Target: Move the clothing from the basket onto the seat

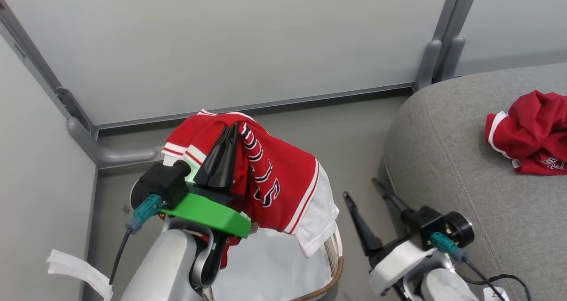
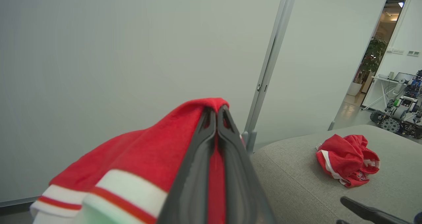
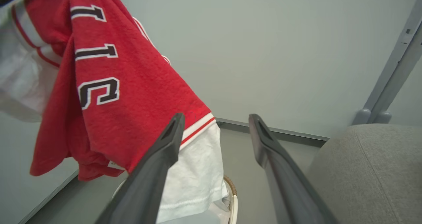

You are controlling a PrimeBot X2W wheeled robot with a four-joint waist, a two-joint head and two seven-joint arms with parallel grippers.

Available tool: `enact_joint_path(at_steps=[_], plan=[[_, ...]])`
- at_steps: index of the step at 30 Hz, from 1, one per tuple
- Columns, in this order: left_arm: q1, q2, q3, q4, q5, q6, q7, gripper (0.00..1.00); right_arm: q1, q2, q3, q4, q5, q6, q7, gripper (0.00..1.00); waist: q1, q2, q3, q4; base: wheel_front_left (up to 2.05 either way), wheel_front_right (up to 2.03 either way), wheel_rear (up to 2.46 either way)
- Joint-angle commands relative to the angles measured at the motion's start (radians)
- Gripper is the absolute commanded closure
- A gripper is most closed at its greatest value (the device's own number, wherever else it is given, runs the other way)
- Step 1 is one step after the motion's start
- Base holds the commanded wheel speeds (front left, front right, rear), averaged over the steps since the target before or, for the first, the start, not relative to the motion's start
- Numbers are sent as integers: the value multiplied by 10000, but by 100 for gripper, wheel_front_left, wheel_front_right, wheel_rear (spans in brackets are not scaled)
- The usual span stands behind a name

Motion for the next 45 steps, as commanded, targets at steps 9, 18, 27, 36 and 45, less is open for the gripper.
enact_joint_path(at_steps=[9,18,27,36,45], plan=[[-180,-69,-367,5,31,-22,-10,100,-1079,-39,2374,400,229,-14,-21,0,1,0,307,578,0,0,0],[-569,-166,-925,21,-121,-22,-11,100,-2712,-34,3538,1524,635,-14,-21,0,1,0,678,1083,0,0,0],[-925,-248,-1697,69,-367,-22,-11,100,-3399,-33,3796,2964,772,-14,-20,0,1,0,719,1673,0,0,0],[-1083,-309,-2113,43,-537,-22,-11,100,-3543,-33,3739,3642,1015,-14,-19,90,1,0,755,1952,0,0,0],[-1074,-319,-1974,129,-491,-22,-11,100,-3289,-33,3190,3521,1046,-14,-19,100,1,0,893,1867,0,0,0]])
